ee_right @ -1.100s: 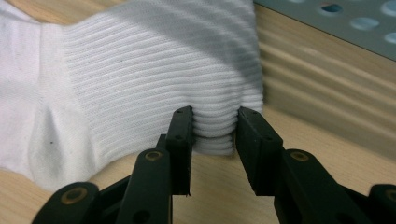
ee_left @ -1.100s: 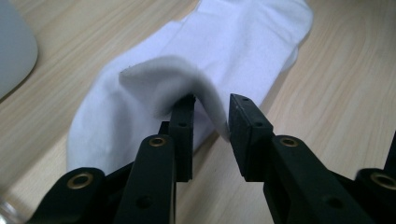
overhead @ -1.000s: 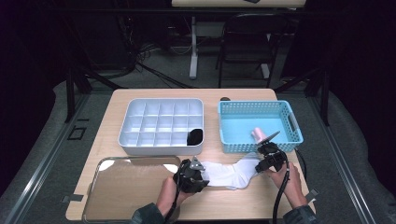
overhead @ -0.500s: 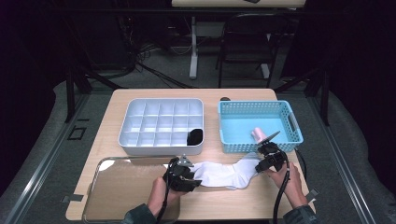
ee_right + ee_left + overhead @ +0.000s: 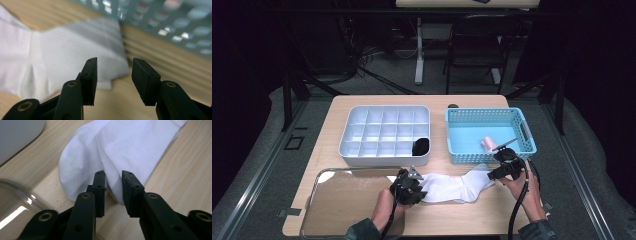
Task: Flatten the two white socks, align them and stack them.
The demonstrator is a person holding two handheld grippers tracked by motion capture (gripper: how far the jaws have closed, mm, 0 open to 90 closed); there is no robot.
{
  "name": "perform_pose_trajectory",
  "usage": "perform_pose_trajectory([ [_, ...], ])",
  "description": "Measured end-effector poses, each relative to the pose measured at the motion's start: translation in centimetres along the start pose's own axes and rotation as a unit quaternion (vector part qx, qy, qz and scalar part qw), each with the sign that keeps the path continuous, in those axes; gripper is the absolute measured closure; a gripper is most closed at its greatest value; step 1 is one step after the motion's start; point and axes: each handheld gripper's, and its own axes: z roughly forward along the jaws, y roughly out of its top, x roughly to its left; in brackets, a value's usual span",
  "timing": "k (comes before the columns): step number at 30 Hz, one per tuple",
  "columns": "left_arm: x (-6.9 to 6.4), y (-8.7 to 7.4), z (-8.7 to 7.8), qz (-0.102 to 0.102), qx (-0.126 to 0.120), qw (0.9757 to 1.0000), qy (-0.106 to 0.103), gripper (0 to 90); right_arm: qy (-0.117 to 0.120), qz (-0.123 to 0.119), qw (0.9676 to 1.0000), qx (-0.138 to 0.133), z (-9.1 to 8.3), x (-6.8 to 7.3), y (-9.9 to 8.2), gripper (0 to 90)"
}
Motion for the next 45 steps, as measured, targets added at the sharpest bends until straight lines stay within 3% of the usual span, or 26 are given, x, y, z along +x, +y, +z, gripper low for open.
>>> perform_pose_trajectory([
  [3, -0.2, 0.0, 0.0, 0.009, 0.001, 0.9999, 0.006, 80.1, 0.000, 0.011, 0.9992, -0.038, 0.1, 0.0, 0.5, 55.3],
  [4, -0.3, 0.0, 0.0, 0.011, 0.000, 0.9999, 0.008, 81.8, -0.001, 0.004, 0.9996, -0.027, 0.2, -0.1, 0.8, 55.1],
  [6, -0.4, 0.0, -0.1, 0.016, 0.000, 0.9998, 0.008, 83.9, -0.006, 0.018, 0.9996, -0.020, 0.9, -0.2, 1.1, 55.5],
  [10, -0.5, 0.1, -0.1, 0.021, -0.002, 0.9997, 0.011, 87.2, 0.011, 0.035, 0.9993, -0.003, 1.9, -0.8, 1.0, 54.1],
  [12, -0.6, 0.2, -0.1, 0.024, -0.001, 0.9997, 0.006, 87.6, 0.022, 0.041, 0.9989, -0.002, 2.1, -1.0, 0.9, 57.6],
  [16, -0.9, 0.4, -0.3, 0.032, -0.003, 0.9994, 0.010, 87.9, 0.030, 0.030, 0.9991, -0.004, 2.1, -0.5, 0.9, 75.3],
  [20, -1.1, 0.6, -0.9, 0.034, -0.011, 0.9993, 0.005, 88.1, 0.026, 0.031, 0.9991, -0.011, 1.9, -0.1, 0.8, 81.4],
  [23, -1.1, 0.7, -1.4, 0.032, -0.018, 0.9993, -0.002, 88.2, 0.029, 0.027, 0.9992, -0.004, 1.2, -0.2, 0.8, 81.6],
  [30, -1.4, 1.4, -2.5, 0.038, -0.024, 0.9989, -0.014, 88.3, 0.038, 0.047, 0.9972, -0.044, -1.4, 0.1, 0.3, 80.8],
  [38, 0.7, 2.3, -3.4, 0.028, -0.006, 0.9995, -0.015, 88.3, 0.055, 0.052, 0.9961, -0.045, -2.7, 0.6, -0.3, 80.7],
  [45, 3.0, 2.4, -3.5, 0.017, 0.023, 0.9995, -0.010, 88.2, 0.067, 0.048, 0.9954, -0.049, -3.2, 1.0, -0.6, 80.3],
])
